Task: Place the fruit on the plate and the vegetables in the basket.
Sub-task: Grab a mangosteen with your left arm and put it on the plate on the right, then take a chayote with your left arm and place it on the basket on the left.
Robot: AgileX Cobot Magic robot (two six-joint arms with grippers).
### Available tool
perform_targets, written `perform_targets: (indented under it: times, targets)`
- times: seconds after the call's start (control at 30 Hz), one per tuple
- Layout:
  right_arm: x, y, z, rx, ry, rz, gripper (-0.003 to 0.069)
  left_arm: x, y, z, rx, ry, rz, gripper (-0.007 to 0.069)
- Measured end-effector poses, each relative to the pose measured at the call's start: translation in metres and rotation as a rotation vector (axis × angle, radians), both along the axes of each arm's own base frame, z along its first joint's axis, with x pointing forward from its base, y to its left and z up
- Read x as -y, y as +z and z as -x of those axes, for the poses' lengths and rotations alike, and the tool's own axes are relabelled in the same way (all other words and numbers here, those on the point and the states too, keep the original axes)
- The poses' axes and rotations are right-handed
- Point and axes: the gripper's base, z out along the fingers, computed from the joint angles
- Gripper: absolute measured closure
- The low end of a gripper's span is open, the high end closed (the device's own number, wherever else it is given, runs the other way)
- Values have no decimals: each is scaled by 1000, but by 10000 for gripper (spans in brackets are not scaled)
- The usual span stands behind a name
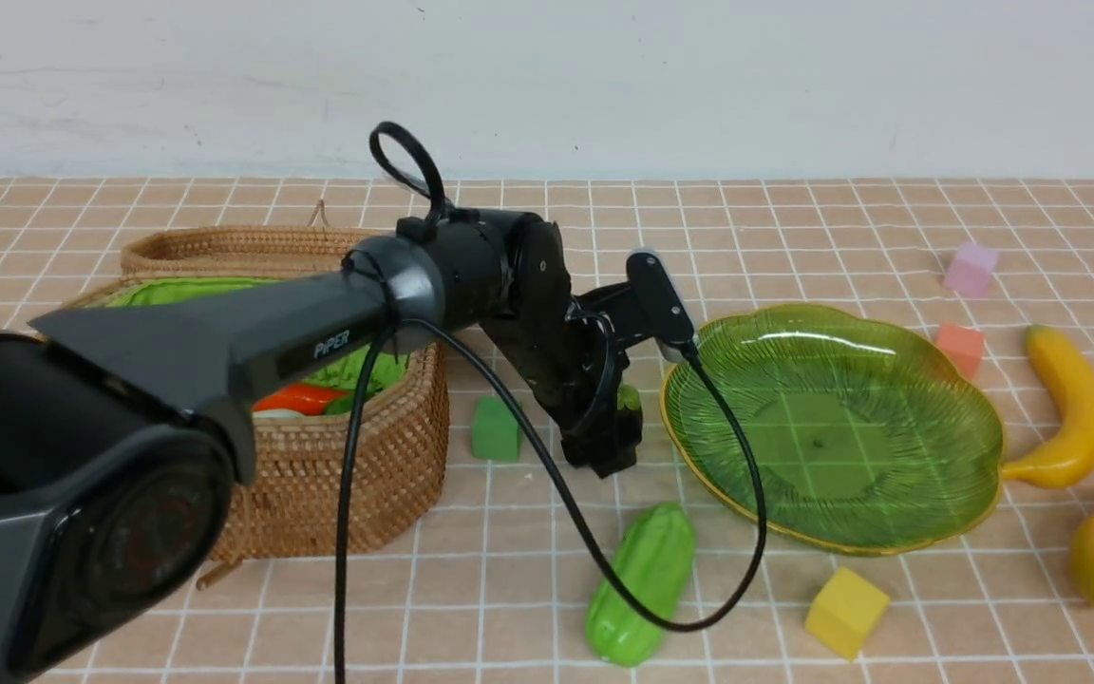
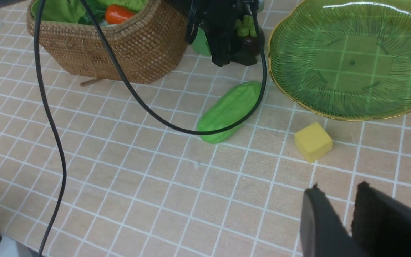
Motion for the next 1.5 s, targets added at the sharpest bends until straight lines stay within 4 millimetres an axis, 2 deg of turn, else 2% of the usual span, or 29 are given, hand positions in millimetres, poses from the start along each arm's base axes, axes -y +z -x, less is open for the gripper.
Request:
perform_targets:
  times: [0.13, 0.2, 0.27, 0.37, 0.43, 0.47, 0.5, 0.53, 0.57, 0.6, 0.67, 0.77, 0.87, 0.93, 1.0, 1.03, 1.07, 1.13, 1.17, 1.23, 1.27, 1.33, 1.37, 1.4, 1.43, 1.5]
  targets:
    - [0, 0, 0, -1, 0, 1, 487, -6, 14, 1, 10, 49, -26, 62]
    - [1, 0, 0, 2, -6, 7, 487, -11, 34, 4, 27, 94, -23, 62]
    - [3, 0, -2, 15, -33, 29, 487, -11, 63, 10, 33, 163, 59, 62]
    - [9, 0, -6, 38, -96, 49, 485, 0, 92, 21, 29, 198, 205, 62]
    - [14, 2, -9, 60, -171, 57, 484, 26, 102, 35, 6, 164, 337, 62]
    - [15, 2, -10, 67, -183, 56, 484, 38, 99, 41, 1, 135, 365, 62]
    - [15, 3, -10, 68, -188, 54, 484, 39, 98, 41, 5, 132, 363, 62]
    - [15, 3, -11, 70, -193, 48, 483, 51, 92, 45, 2, 106, 381, 62]
    - [15, 3, -10, 65, -192, 41, 484, 70, 78, 52, -2, 78, 401, 62]
    - [14, 3, -10, 60, -187, 33, 482, 79, 68, 54, -1, 71, 408, 62]
    - [12, 2, -9, 48, -167, 20, 481, 93, 47, 54, 14, 76, 416, 55]
    - [8, 1, -6, 20, -113, 11, 479, 100, 26, 50, 40, 93, 419, -19]
    - [5, 0, -3, 2, -68, 4, 476, 100, 23, 49, 50, 98, 420, -46]
    - [4, 0, -2, -3, -55, 2, 476, 99, 28, 49, 58, 97, 426, -46]
    - [3, 0, -2, -1, -35, 7, 476, 96, 48, 55, 48, 75, 427, -41]
    - [3, 0, -2, 1, -34, 10, 476, 96, 48, 55, 48, 75, 427, -41]
    - [2, 0, -1, 7, -25, 18, 476, 91, 69, 64, 18, 49, 411, -27]
    - [2, 0, -1, 10, -21, 23, 475, 82, 92, 77, -37, 25, 369, -1]
    - [2, 0, -1, 11, -19, 23, 475, 74, 108, 88, -96, 33, 339, 26]
    - [2, 0, -1, 9, -19, 23, 474, 66, 121, 97, -148, 63, 314, 57]
    - [2, -1, -1, 7, -18, 24, 473, 52, 141, 110, -220, 151, 287, 124]
    - [2, -1, -1, 7, -11, 26, 471, 37, 162, 121, -275, 299, 275, 229]
    - [2, -1, -1, 7, -10, 29, 470, 36, 162, 121, -283, 314, 269, 239]
    - [2, -1, 0, 8, -2, 36, 468, 25, 170, 130, -322, 407, 221, 332]
    - [2, -1, 0, 7, -1, 40, 468, 21, 168, 133, -339, 439, 179, 368]
    - [2, -2, 0, 4, 0, 41, 468, 17, 155, 138, -363, 473, 95, 395]
